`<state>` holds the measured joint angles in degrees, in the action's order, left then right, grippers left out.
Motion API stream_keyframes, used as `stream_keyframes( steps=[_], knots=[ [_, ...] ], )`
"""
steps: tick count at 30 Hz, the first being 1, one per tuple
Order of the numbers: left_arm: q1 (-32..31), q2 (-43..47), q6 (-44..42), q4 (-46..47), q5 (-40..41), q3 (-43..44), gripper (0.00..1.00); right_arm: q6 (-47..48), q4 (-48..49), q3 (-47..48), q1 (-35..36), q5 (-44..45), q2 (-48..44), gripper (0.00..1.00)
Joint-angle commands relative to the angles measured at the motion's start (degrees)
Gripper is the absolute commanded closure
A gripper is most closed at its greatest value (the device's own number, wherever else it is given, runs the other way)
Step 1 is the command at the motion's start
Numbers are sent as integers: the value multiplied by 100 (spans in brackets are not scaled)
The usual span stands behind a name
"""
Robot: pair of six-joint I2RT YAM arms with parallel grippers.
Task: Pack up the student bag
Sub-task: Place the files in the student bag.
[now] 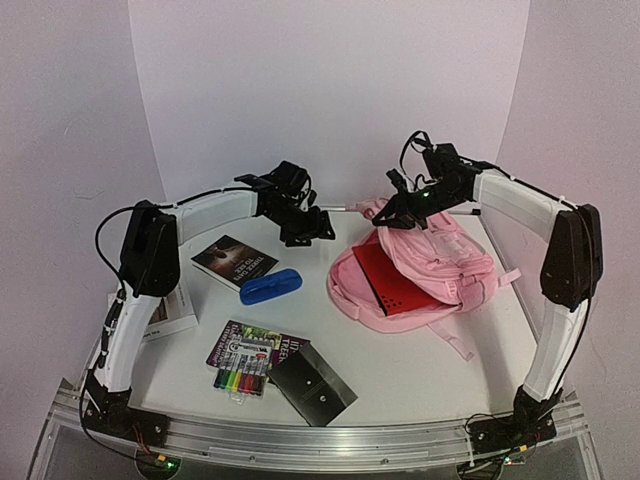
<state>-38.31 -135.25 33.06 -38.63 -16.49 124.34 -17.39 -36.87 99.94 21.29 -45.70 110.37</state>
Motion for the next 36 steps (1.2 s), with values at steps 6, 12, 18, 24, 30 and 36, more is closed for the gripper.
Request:
stream_keyframes(
  steps=[6,12,18,24,30,36],
  knots=[
    [-136,-719,-1083,872,-228,574,30,-475,189,255,-36,-617,-700,100],
    [-199,-920,-1454,609,-294,615,35,-515,180,242,-42,-632,-799,100],
    [-303,-882,-1743,386,145,379,35,-526,184,153,-51,-690,-870,100],
    [-423,-1116,-1967,192,547,635,38,-570,156,5,-61,-810,-968,100],
    [-581,-1237,-2176,121,877,713,37,-623,153,-163,-58,-917,-1024,100],
    [-624,-1104,-1917,89,1343,763,71,-513,107,-435,-57,-822,-1127,100]
  ],
)
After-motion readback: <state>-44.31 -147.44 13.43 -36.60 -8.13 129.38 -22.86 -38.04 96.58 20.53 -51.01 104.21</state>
